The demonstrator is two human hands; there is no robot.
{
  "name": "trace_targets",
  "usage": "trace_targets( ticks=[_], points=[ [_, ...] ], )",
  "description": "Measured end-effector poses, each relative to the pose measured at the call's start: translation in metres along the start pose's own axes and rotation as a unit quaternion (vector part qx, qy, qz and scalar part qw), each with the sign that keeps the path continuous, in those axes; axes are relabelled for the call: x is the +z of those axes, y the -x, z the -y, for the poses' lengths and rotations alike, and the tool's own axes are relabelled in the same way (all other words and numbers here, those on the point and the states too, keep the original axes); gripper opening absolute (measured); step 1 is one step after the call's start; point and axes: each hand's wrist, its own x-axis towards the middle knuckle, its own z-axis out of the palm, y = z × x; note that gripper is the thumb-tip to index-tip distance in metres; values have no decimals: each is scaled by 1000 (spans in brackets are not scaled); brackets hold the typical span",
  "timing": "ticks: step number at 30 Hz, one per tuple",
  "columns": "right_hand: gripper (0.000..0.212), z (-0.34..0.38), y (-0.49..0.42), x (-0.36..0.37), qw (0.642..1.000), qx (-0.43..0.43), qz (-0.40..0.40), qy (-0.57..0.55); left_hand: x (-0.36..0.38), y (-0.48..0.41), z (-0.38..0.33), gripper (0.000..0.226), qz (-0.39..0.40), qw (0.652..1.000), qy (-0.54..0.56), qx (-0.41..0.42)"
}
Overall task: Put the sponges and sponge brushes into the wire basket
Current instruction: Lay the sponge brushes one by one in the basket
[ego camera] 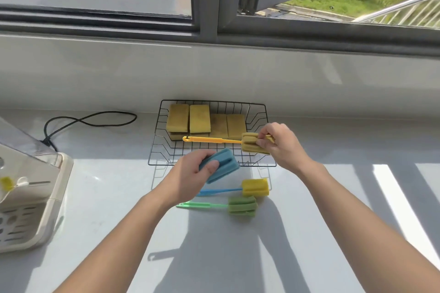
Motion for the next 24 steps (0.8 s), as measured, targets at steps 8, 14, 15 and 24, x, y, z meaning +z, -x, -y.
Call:
trace_targets(
  ticks=[8,14,15,24],
  points=[
    [6,-22,-40,45,998,35,51,14,1,-23,5,21,16,997,-67,35],
    [5,-45,-58,68,991,33,84,96,1,-39,16,23,25,995,-90,34],
    [5,-50,-59,71,989,29,89,114,0,-42,18,23,28,994,-97,34],
    [21,-74,-67,77,971,7,109,213,17,-90,25,29,61,980,-183,47]
  ],
)
